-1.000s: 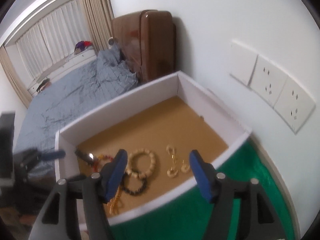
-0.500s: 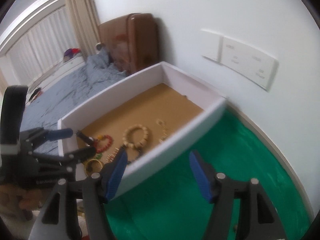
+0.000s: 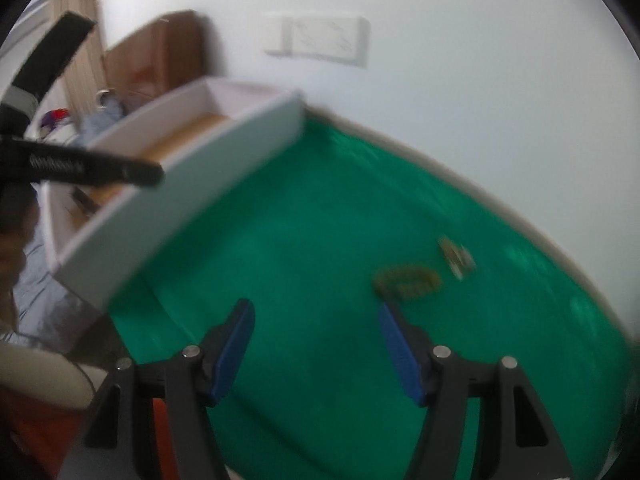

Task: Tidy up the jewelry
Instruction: 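Move both tools back over the green cloth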

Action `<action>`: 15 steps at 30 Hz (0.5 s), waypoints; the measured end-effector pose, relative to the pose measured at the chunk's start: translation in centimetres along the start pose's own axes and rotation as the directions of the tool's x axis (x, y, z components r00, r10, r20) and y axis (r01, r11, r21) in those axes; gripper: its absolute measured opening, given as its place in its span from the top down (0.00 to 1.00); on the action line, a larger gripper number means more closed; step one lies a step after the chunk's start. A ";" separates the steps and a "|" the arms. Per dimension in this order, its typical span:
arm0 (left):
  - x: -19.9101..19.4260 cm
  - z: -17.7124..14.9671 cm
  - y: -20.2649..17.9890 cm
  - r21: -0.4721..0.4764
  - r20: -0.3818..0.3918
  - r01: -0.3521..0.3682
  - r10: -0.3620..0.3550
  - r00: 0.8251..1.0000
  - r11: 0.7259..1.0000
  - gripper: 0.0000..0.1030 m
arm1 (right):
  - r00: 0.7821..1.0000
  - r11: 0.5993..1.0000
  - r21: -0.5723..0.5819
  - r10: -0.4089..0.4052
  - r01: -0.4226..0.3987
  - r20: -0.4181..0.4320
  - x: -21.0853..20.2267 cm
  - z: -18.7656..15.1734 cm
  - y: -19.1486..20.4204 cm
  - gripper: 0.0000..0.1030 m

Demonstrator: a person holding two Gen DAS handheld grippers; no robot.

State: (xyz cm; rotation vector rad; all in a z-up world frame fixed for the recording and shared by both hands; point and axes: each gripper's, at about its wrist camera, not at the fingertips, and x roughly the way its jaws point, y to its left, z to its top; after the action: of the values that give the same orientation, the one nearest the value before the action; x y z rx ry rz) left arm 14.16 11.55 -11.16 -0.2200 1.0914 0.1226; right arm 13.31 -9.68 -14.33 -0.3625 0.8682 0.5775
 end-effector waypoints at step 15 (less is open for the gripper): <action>5.5 -0.8 -8.2 0.164 -0.133 0.104 -0.082 0.988 0.981 0.17 | 0.998 0.986 0.159 -0.046 0.053 -0.048 -1.9 -4.6 -4.3 0.36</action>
State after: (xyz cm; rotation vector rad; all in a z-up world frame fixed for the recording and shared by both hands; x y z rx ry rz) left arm 17.66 3.36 -15.48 -0.1261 1.2082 -0.0694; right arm 12.18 -16.12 -15.26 -0.2510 0.9391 0.4513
